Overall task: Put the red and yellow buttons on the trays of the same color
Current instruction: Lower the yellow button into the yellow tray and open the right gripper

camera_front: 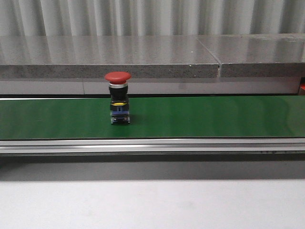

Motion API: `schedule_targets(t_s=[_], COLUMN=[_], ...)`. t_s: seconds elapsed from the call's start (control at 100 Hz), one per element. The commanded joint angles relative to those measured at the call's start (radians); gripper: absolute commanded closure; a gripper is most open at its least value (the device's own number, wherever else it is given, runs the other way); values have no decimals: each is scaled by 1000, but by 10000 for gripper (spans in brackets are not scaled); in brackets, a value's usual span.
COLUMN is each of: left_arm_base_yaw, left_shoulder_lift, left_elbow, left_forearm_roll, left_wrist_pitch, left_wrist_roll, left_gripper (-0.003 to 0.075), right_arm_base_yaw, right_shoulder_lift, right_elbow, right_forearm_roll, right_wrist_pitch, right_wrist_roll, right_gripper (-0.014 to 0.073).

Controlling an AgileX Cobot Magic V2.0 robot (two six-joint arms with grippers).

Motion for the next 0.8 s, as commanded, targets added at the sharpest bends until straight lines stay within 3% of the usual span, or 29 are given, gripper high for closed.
schedule_targets(t_s=[0.0,0.47,0.79], left_arm_base_yaw=[-5,-5,-5], left_shoulder_lift=[11,11,11], left_elbow=[-26,-26,-26], left_forearm_roll=[-15,-15,-15], left_wrist_pitch=[-70,-70,-70], left_wrist_roll=[2,2,2], left_gripper=[740,740,740], right_arm_base_yaw=[-62,-357,-460], right_shoulder_lift=[-45,-76,-89], right_elbow=[-19,119,314], right_forearm_roll=[-33,-17,-13], right_wrist_pitch=[32,9,-66], right_wrist_roll=[-2,-2,-2], right_gripper=[325,325,325])
